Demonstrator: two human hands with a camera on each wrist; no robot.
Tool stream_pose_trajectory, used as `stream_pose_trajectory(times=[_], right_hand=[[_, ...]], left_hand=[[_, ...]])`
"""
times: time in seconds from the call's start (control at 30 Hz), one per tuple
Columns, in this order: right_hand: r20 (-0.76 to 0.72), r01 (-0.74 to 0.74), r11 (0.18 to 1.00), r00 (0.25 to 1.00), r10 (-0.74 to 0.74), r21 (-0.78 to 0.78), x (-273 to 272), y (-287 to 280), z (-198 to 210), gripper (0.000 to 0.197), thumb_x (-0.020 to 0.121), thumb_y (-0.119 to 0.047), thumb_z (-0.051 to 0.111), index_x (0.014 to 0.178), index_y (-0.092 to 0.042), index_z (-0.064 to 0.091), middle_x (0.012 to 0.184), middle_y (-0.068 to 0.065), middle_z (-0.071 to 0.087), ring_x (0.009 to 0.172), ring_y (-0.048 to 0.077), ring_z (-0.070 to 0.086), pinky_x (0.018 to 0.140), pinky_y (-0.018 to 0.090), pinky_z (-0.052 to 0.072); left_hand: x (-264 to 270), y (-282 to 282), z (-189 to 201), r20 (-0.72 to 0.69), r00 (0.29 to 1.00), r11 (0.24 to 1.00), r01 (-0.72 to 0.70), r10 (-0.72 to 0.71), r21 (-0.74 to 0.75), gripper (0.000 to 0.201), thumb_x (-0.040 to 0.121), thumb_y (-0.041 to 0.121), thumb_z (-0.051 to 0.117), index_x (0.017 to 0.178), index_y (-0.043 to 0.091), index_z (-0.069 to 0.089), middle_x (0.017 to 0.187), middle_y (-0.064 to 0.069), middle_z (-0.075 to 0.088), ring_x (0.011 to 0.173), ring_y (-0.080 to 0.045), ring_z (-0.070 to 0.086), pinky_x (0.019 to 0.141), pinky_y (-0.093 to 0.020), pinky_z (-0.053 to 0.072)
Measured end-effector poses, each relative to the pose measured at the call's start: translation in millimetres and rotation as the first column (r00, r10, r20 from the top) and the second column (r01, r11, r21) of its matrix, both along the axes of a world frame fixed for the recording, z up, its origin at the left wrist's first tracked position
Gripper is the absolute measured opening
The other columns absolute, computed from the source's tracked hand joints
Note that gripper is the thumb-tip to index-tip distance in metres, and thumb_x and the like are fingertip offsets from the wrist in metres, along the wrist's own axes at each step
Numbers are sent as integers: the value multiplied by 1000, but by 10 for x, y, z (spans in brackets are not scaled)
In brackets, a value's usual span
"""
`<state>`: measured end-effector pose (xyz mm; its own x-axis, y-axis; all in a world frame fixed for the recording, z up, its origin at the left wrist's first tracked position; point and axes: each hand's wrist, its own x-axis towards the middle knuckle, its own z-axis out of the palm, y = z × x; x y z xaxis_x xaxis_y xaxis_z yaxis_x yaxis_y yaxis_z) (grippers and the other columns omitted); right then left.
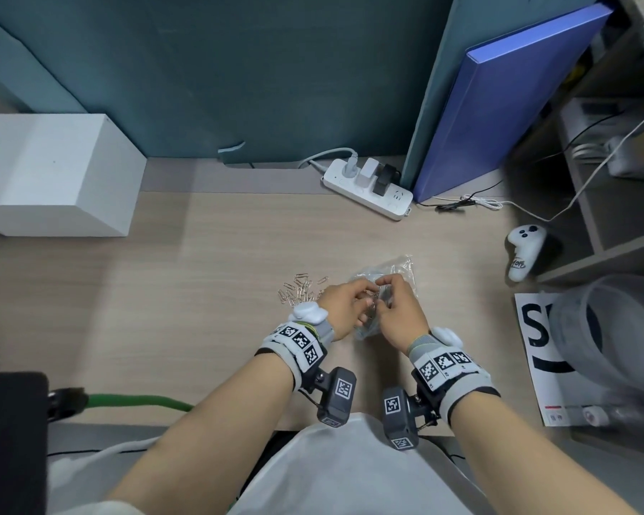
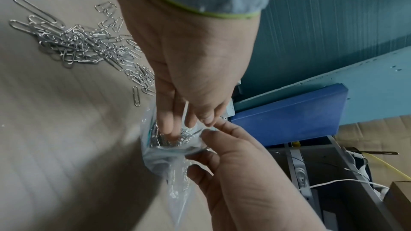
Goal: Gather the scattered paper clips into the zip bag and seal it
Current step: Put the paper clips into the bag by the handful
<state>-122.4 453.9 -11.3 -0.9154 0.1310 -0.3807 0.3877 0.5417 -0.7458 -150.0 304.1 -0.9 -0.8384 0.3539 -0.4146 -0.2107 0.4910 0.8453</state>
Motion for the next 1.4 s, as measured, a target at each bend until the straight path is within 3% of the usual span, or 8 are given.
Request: stream_pose_trajectory(times=[0.13, 0.23, 0.4, 0.53, 0.83, 1.03, 1.3, 1.4], right_hand=[[-17, 8, 1000, 1000, -8, 17, 23, 19, -19, 35, 93, -5, 53, 122, -23, 50, 115, 6, 53, 88, 20, 54, 86, 35, 46], [-4, 11, 1000, 1000, -11, 21, 45, 36, -44, 34, 93, -7, 54, 120, -27, 50, 115, 7, 54, 87, 21, 54, 86, 36, 47], [14, 11, 1000, 1000, -11, 25, 85, 58, -38, 35, 93, -8, 53, 121, -28, 49, 115, 6, 54, 84, 21, 56, 86, 39, 50], [18, 10, 999, 1000, -10, 32, 127, 77, -24, 34, 94, -6, 53, 123, -25, 50, 116, 3, 51, 85, 20, 56, 85, 35, 47], [0, 8, 1000, 1000, -8, 22, 104, 61, -41, 35, 91, -5, 52, 120, -26, 51, 110, 5, 54, 80, 23, 56, 87, 44, 52], [2, 17, 1000, 1000, -17, 15, 102, 70, -36, 35, 91, -6, 52, 120, -25, 51, 110, 6, 54, 80, 22, 57, 87, 44, 52], [8, 20, 1000, 1000, -20, 15, 126, 97, -31, 33, 93, -6, 52, 119, -26, 51, 112, 5, 52, 80, 22, 55, 88, 41, 50], [13, 20, 1000, 1000, -20, 10, 130, 100, -34, 34, 93, -6, 52, 120, -26, 51, 114, 7, 53, 80, 21, 55, 88, 40, 50]], left_hand=[[-29, -151, 7, -29, 999, 1000, -27, 28, 14, 30, 98, 4, 54, 115, 21, 72, 105, 0, 74, 70, -13, 74, 62, -24, 57], [-93, -412, -70, -289, 955, 964, -132, 62, -231, 20, 91, 26, 70, 111, 31, 68, 108, 6, 64, 84, -12, 68, 74, -24, 49], [-35, -820, -332, -172, 985, 783, -82, -32, -617, 82, 68, 65, 74, 137, 44, 36, 127, 0, 29, 106, -26, 52, 77, -40, 57], [29, -893, -462, -153, 985, 794, -31, -78, -607, 75, 70, 55, 80, 132, 43, 39, 123, 0, 26, 112, -26, 48, 80, -41, 58], [93, -962, -535, -213, 963, 831, 20, -166, -556, 22, 92, 22, 69, 95, 29, 49, 101, 5, 41, 75, -22, 53, 61, -26, 37], [82, -933, -527, -214, 946, 800, 73, -245, -596, 19, 94, 17, 62, 93, 27, 45, 97, 5, 42, 74, -27, 54, 64, -34, 50], [48, -884, -457, -203, 939, 800, 107, -276, -591, 11, 98, 18, 58, 97, 23, 48, 94, 8, 44, 72, -19, 49, 62, -27, 37], [29, -851, -430, -188, 943, 784, 107, -276, -611, 9, 98, 13, 53, 105, 19, 51, 101, 1, 48, 77, -25, 51, 67, -32, 44]])
